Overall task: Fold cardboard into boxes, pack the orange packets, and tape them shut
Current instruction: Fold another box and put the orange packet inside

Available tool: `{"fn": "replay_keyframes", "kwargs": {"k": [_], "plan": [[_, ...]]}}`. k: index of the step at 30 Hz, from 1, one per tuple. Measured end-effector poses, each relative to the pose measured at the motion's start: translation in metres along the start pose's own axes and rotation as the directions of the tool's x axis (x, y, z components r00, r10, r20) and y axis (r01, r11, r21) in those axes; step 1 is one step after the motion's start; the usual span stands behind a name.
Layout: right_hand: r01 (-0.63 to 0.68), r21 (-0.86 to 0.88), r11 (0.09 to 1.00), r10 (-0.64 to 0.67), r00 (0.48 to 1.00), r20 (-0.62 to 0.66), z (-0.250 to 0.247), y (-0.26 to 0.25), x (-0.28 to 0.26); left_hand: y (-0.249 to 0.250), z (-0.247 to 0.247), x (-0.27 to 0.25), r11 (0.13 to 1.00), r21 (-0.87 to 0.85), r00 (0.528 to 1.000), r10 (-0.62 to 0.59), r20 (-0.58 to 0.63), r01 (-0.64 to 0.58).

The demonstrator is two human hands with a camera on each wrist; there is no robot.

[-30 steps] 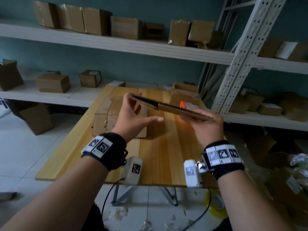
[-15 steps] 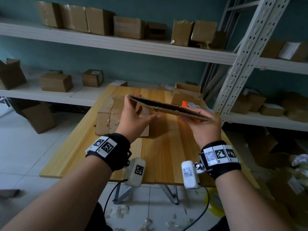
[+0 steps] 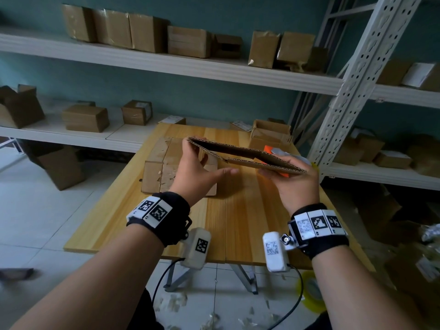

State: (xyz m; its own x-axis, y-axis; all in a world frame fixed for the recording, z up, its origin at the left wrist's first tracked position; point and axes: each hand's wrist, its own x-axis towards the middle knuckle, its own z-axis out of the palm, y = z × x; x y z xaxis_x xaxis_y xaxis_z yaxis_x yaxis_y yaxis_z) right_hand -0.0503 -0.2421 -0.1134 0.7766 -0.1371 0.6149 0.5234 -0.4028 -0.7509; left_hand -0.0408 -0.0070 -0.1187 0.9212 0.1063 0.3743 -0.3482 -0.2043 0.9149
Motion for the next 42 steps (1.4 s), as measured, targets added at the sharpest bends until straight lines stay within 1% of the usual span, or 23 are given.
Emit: {"fn": "replay_keyframes", "kwargs": {"k": [4, 7, 12, 15, 21, 25, 27, 29, 31, 32, 34, 35, 36, 38, 40, 42], "plan": [[-0.008, 0.003, 1.000, 0.008, 1.000, 0.003, 0.000, 0.000, 0.000, 0.003, 0.001, -0.001, 1.000, 0.018, 1.000, -0.007, 0.006, 0.007], [-0.017, -0.032, 0.999, 0.018, 1.000, 0.011, 0.001, 0.001, 0.001, 0.004, 0.002, -0.002, 0.999, 0.032, 1.000, -0.007, 0.012, 0.006], [-0.026, -0.040, 0.999, 0.026, 1.000, 0.013, 0.005, -0.002, -0.002, 0.006, 0.003, -0.006, 0.993, 0.071, 0.995, 0.087, 0.051, -0.090], [-0.049, -0.012, 0.999, 0.049, 0.998, 0.046, 0.005, -0.004, -0.002, 0.004, 0.007, -0.009, 0.987, 0.060, 0.985, 0.140, 0.099, -0.147], [-0.128, -0.002, 0.992, 0.128, 0.989, 0.075, 0.002, -0.009, -0.006, 0.004, 0.010, -0.010, 0.973, 0.104, 0.969, 0.186, 0.160, -0.204], [-0.145, -0.011, 0.989, 0.145, 0.983, 0.116, -0.007, -0.019, -0.010, 0.011, 0.008, -0.010, 0.974, 0.070, 0.962, 0.200, 0.188, -0.216], [-0.175, 0.014, 0.984, 0.171, 0.973, 0.152, -0.010, -0.028, -0.014, 0.014, 0.006, -0.010, 0.981, 0.020, 0.957, 0.185, 0.224, -0.195], [-0.281, 0.053, 0.958, 0.267, 0.946, 0.186, -0.014, -0.034, -0.017, 0.014, 0.005, -0.012, 0.989, -0.051, 0.956, 0.145, 0.257, -0.136], [-0.379, 0.097, 0.920, 0.356, 0.914, 0.196, -0.016, -0.028, -0.017, 0.014, 0.006, -0.014, 0.992, -0.083, 0.962, 0.118, 0.247, -0.100], [-0.433, 0.158, 0.887, 0.401, 0.894, 0.201, -0.015, -0.027, -0.018, 0.013, 0.006, -0.013, 0.991, -0.094, 0.965, 0.112, 0.235, -0.093], [-0.511, 0.361, 0.780, 0.475, 0.859, 0.190, -0.013, -0.023, -0.015, 0.012, 0.008, -0.014, 0.987, -0.130, 0.964, 0.126, 0.234, -0.097], [-0.520, 0.451, 0.725, 0.493, 0.849, 0.188, -0.012, -0.025, -0.014, 0.014, 0.008, -0.015, 0.984, -0.147, 0.961, 0.133, 0.242, -0.099], [-0.520, 0.504, 0.690, 0.503, 0.845, 0.182, -0.012, -0.029, -0.013, 0.013, 0.010, -0.014, 0.983, -0.152, 0.960, 0.134, 0.245, -0.099], [-0.518, 0.560, 0.647, 0.527, 0.834, 0.163, -0.013, -0.036, -0.014, 0.015, 0.012, -0.015, 0.985, -0.134, 0.961, 0.140, 0.240, -0.110], [-0.531, 0.606, 0.592, 0.533, 0.822, 0.200, -0.017, -0.037, -0.014, 0.022, 0.015, -0.018, 0.989, -0.104, 0.965, 0.127, 0.230, -0.106], [-0.535, 0.654, 0.535, 0.520, 0.819, 0.244, -0.021, -0.039, -0.014, 0.026, 0.017, -0.021, 0.994, -0.100, 0.965, 0.066, 0.253, -0.042]]}}
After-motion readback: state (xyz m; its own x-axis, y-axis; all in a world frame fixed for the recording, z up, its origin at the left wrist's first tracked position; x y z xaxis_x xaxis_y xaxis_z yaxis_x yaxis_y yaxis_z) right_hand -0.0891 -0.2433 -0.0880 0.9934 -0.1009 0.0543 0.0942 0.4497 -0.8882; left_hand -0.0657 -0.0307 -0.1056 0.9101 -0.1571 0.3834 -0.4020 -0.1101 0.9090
